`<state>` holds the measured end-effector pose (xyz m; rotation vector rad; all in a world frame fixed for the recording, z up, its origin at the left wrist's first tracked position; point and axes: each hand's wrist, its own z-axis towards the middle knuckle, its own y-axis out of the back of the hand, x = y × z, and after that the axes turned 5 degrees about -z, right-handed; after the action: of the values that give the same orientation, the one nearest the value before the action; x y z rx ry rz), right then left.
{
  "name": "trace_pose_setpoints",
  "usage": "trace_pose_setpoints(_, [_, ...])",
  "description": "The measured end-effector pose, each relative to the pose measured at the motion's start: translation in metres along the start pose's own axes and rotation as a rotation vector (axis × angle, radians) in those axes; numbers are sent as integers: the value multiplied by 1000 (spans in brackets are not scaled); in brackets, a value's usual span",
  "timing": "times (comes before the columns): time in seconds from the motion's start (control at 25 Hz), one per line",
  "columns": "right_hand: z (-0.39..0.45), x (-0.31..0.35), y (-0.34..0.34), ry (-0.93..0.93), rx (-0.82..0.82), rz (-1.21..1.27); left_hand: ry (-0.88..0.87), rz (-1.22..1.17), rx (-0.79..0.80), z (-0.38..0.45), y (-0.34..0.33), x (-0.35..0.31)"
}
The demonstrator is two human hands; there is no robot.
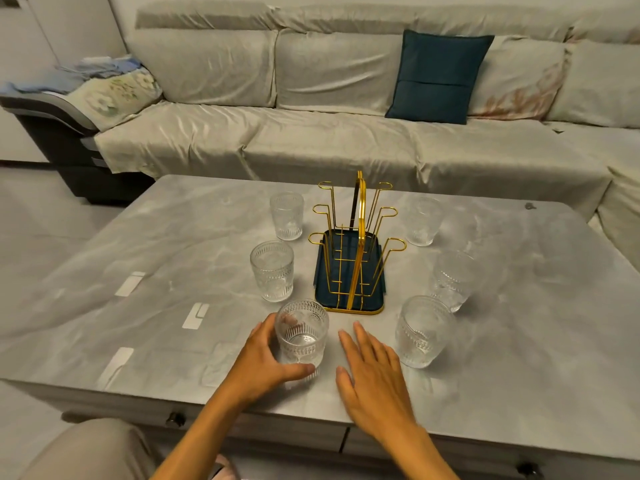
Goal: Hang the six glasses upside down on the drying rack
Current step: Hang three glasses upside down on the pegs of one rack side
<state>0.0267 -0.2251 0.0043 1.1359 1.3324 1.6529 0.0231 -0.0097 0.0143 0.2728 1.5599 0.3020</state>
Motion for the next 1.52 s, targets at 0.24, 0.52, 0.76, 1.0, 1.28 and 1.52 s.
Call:
trace_pose_setpoints(0.24, [27,14,-4,-121,-33,12,-47,14,-22,0,-3,5])
trace_pose_setpoints(0.52, [31,13,-5,-136,-32,-28,-66,-52,-44,-7,9,-6])
trace_pose_setpoints(0.76, [29,13,-6,-132,-58,-5,-184,-217,-298,7,60,-84])
trace_pose_setpoints(1.0, [28,12,-6,-142,-55,7,-270,93,-363,48,92,-171])
trace_pose_setpoints(1.28, [28,13,-6,-147,-47,7,-314,400,-163,95,72,-189])
trace_pose_setpoints(1.52, [30,12,-7,-151,-37,-5,-293,425,-25,112,57,-168])
